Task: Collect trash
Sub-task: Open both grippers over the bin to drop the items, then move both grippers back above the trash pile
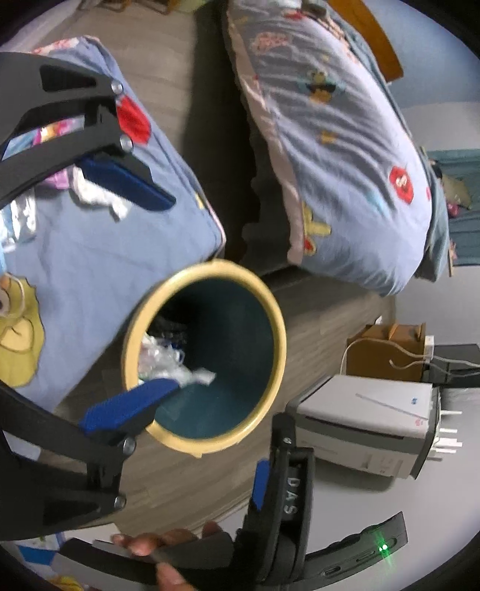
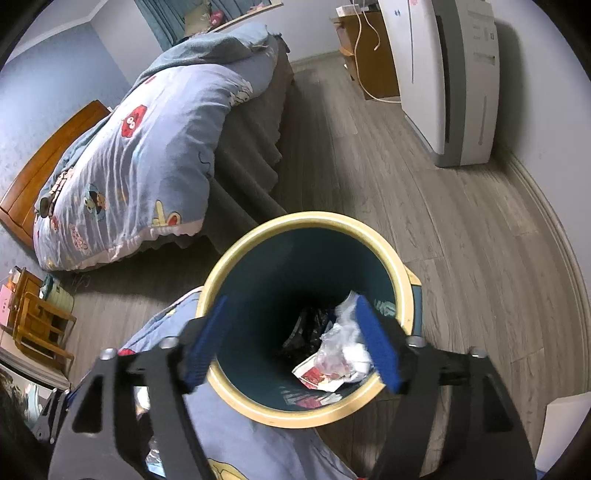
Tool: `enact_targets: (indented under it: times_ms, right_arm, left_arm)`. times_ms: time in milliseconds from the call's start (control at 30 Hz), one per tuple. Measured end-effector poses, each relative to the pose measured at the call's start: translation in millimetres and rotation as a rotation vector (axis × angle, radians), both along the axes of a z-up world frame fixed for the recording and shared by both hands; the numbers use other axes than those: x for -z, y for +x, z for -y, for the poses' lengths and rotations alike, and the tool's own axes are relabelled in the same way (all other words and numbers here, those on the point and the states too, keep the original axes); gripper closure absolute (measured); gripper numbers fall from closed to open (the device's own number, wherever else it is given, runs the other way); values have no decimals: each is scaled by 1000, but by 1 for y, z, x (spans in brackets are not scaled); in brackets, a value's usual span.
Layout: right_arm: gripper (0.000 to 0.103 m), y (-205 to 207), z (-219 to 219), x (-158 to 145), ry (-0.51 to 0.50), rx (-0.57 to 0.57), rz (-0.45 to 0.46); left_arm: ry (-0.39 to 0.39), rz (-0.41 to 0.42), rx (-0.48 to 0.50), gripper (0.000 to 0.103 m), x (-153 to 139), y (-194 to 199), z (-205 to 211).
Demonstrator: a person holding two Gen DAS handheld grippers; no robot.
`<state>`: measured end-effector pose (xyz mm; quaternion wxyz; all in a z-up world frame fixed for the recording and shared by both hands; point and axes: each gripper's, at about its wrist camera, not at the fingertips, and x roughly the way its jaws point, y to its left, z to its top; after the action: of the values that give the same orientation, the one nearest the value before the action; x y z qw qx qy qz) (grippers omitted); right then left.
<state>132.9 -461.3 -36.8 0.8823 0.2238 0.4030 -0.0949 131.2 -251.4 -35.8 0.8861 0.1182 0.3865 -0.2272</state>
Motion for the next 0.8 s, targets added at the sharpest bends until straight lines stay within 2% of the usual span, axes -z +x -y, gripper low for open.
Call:
enact_targets:
  times_ms: [33, 100, 267, 400, 567, 800]
  right_arm:
    - [10, 0, -3, -4, -7, -1, 12]
    - [6, -1, -7, -10, -10, -2, 28]
    - [6, 3, -26, -24, -30, -43, 46]
    - [6, 5, -46, -33, -72, -88, 54]
    - [6, 7, -76, -39, -144, -155, 29]
    - [6, -10, -120, -32, -101, -211, -35]
  left_arm:
    - [-2, 6, -12, 10, -3, -2, -8]
    - [-7, 3, -34, 9, -6, -3, -23]
    - [-13, 12, -114, 7, -21, -8, -73]
    - [20, 24, -173, 6, -29, -14, -116]
    - [10, 29, -275, 6, -35, -35, -178]
    - [-34, -15, -381, 6, -23, -73, -229]
